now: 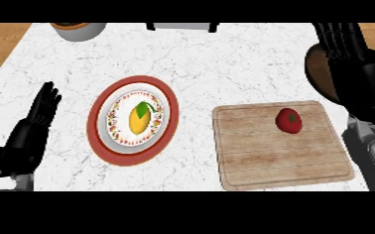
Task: Pick the tomato from the cutting board and place it in the pan
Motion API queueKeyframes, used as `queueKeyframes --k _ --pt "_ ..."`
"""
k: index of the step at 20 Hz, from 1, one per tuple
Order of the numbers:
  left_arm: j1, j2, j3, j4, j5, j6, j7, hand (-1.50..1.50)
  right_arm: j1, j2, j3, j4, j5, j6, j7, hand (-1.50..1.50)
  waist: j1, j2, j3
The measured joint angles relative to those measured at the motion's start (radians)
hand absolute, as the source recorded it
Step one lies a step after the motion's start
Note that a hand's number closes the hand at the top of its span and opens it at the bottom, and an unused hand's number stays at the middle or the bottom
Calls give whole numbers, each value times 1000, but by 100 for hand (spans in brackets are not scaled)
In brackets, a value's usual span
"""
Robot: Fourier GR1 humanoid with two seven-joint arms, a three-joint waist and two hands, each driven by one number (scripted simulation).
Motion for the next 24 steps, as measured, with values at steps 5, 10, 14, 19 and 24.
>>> queueKeyframes --k 5,10,14,19,24 --pt "-19 -76 -61 -27 -15 3 -33 0 54 -34 -93 47 -132 108 -10 150 -16 22 30" --pt "-36 -148 -136 -55 -16 3 -17 0 202 -85 -194 180 -124 75 -6 -150 -47 31 39" --pt "-35 -198 -181 -53 -34 9 -18 0 386 -125 -263 191 -130 155 -105 -150 -41 29 41" --pt "-82 -226 -189 -32 -47 3 5 0 452 -208 -313 197 -58 198 -138 -150 -26 30 41" --pt "-72 -248 -209 -45 -67 2 12 0 423 -280 -289 179 22 237 -54 -150 -14 30 41"
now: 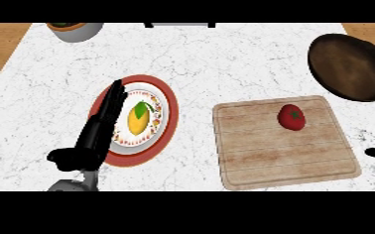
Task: Pick the tomato from the cutting board and place it in the pan
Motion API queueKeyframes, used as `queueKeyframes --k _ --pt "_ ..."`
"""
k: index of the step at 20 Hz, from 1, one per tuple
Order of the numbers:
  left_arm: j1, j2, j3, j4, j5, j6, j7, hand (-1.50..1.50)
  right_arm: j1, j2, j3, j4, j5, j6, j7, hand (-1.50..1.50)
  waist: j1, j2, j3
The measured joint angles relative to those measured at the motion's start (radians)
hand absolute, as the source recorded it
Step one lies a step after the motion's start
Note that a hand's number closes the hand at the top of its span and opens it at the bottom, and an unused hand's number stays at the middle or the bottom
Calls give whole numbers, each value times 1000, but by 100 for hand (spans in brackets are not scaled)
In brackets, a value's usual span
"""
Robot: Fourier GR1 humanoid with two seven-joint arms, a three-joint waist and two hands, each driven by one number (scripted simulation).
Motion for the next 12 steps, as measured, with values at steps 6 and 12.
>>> queueKeyframes --k 6,12 --pt "-10 -8 0 26 -12 -16 -18 0 -101 -67 104 -5 113 53 159 -150 14 2 -1" --pt "-6 -17 -11 -6 -21 -13 4 0 -191 -77 283 2 284 107 292 -150 27 3 0"
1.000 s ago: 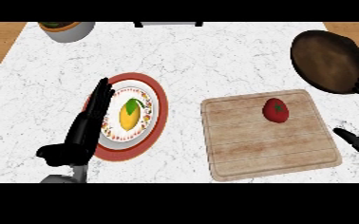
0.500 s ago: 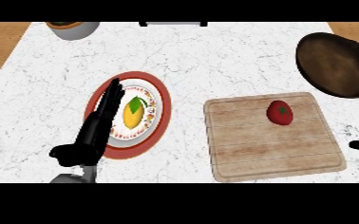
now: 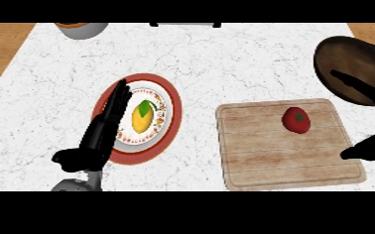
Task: Pick the tomato from the cutting board and place it in the pan
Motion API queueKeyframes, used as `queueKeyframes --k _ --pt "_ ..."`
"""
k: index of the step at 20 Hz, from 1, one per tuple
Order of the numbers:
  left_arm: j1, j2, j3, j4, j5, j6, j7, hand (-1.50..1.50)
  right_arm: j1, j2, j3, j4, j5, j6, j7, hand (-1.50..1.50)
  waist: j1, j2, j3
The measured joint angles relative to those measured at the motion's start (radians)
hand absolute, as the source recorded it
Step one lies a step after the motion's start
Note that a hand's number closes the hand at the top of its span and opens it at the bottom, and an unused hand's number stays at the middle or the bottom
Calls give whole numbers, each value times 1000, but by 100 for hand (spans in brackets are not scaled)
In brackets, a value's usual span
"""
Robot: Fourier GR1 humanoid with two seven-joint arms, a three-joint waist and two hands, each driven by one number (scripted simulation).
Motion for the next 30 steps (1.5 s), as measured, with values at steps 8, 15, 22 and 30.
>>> queueKeyframes --k 8,15,22,30 --pt "16 -10 12 -21 -15 -6 14 0 -86 87 128 29 186 56 130 -150 -14 -2 0" --pt "16 -29 45 2 -30 -36 7 0 -84 182 103 98 307 83 111 -150 -21 -3 1" --pt "13 -54 63 0 -64 -47 15 0 -97 278 41 113 372 102 137 -150 -22 -3 0" --pt "15 -69 99 27 -73 -87 -7 0 -153 376 4 262 478 79 67 -150 -20 -2 1"
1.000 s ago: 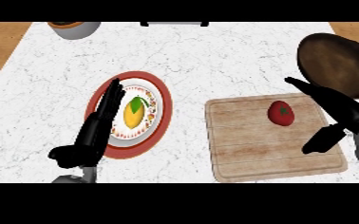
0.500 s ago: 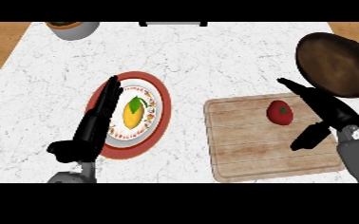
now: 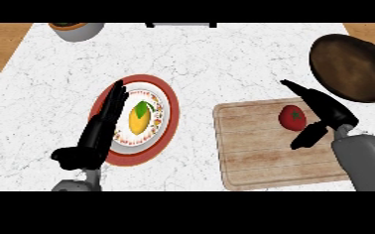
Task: Pick the tomato from the cutting board and place it in the pan
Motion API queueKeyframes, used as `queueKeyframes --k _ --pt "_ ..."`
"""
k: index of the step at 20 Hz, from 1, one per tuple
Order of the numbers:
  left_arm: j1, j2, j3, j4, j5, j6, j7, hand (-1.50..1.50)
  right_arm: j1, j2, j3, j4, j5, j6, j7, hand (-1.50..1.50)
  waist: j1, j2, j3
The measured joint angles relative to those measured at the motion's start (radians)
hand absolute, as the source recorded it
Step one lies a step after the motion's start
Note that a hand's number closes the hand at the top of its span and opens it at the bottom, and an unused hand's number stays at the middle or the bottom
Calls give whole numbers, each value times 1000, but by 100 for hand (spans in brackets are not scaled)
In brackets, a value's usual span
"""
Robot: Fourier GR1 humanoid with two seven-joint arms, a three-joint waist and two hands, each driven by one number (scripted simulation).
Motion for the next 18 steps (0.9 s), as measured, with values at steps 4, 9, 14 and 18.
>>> queueKeyframes --k 4,9,14,18 --pt "1 -18 -11 -21 -22 9 21 0 -10 16 -10 90 49 -18 -40 -150 1 -1 -2" --pt "-2 -28 -10 -27 -32 10 28 0 -56 12 27 156 122 -8 -100 150 2 -5 -7" --pt "7 -42 -11 -8 -44 9 3 0 -69 13 42 198 191 -49 -174 150 4 -9 -12" --pt "11 -31 4 -36 -35 -7 31 0 -81 21 26 226 224 -89 -219 150 4 -9 -11"
